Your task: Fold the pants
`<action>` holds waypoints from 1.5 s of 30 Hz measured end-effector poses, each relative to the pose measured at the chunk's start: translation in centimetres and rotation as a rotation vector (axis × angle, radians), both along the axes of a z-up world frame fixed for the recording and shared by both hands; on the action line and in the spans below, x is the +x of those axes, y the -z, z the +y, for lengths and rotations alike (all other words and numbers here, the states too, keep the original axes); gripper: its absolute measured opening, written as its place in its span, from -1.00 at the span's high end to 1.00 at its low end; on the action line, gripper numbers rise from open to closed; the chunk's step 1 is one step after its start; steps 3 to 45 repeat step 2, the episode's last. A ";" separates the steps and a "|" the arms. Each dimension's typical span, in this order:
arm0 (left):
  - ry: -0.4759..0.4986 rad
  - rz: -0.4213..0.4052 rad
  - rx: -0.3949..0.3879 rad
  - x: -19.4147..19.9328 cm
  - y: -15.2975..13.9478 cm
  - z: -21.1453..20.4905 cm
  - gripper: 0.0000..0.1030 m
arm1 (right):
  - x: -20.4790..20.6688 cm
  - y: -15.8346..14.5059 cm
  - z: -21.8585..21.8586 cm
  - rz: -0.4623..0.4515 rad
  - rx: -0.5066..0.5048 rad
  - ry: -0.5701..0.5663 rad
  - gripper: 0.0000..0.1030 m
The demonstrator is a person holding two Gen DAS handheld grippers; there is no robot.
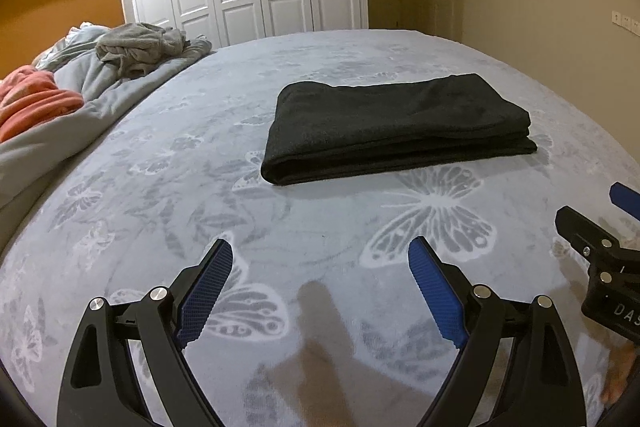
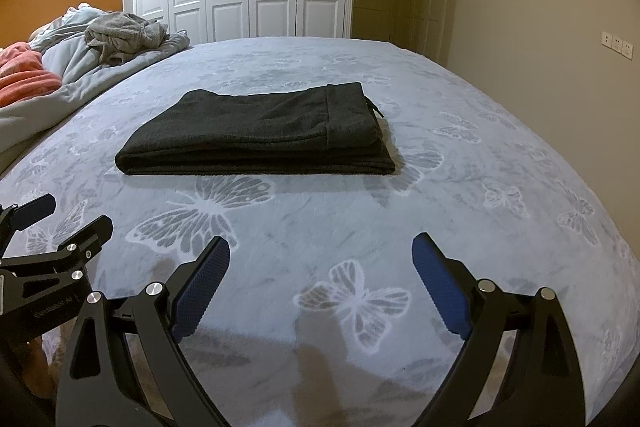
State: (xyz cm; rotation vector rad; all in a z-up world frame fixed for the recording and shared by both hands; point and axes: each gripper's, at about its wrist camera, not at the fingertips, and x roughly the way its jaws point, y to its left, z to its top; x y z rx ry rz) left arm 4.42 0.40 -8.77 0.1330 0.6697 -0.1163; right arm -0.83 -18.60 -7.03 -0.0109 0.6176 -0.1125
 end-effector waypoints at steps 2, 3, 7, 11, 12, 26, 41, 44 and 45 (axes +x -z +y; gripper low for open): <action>0.001 0.006 -0.005 0.0 0.1 0.0 -0.69 | 0.0 0.0 -0.1 0.001 -0.002 0.000 -0.76; 0.001 0.006 -0.005 0.0 0.1 0.0 -0.69 | 0.0 0.0 -0.1 0.001 -0.002 0.000 -0.76; 0.001 0.006 -0.005 0.0 0.1 0.0 -0.69 | 0.0 0.0 -0.1 0.001 -0.002 0.000 -0.76; 0.001 0.006 -0.005 0.0 0.1 0.0 -0.69 | 0.0 0.0 -0.1 0.001 -0.002 0.000 -0.76; 0.001 0.006 -0.005 0.0 0.1 0.0 -0.69 | 0.0 0.0 -0.1 0.001 -0.002 0.000 -0.76; 0.001 0.006 -0.005 0.0 0.1 0.0 -0.69 | 0.0 0.0 -0.1 0.001 -0.002 0.000 -0.76; 0.001 0.006 -0.005 0.0 0.1 0.0 -0.69 | 0.0 0.0 -0.1 0.001 -0.002 0.000 -0.76; 0.001 0.006 -0.005 0.0 0.1 0.0 -0.69 | 0.0 0.0 -0.1 0.001 -0.002 0.000 -0.76; 0.001 0.006 -0.005 0.0 0.1 0.0 -0.69 | 0.0 0.0 -0.1 0.001 -0.002 0.000 -0.76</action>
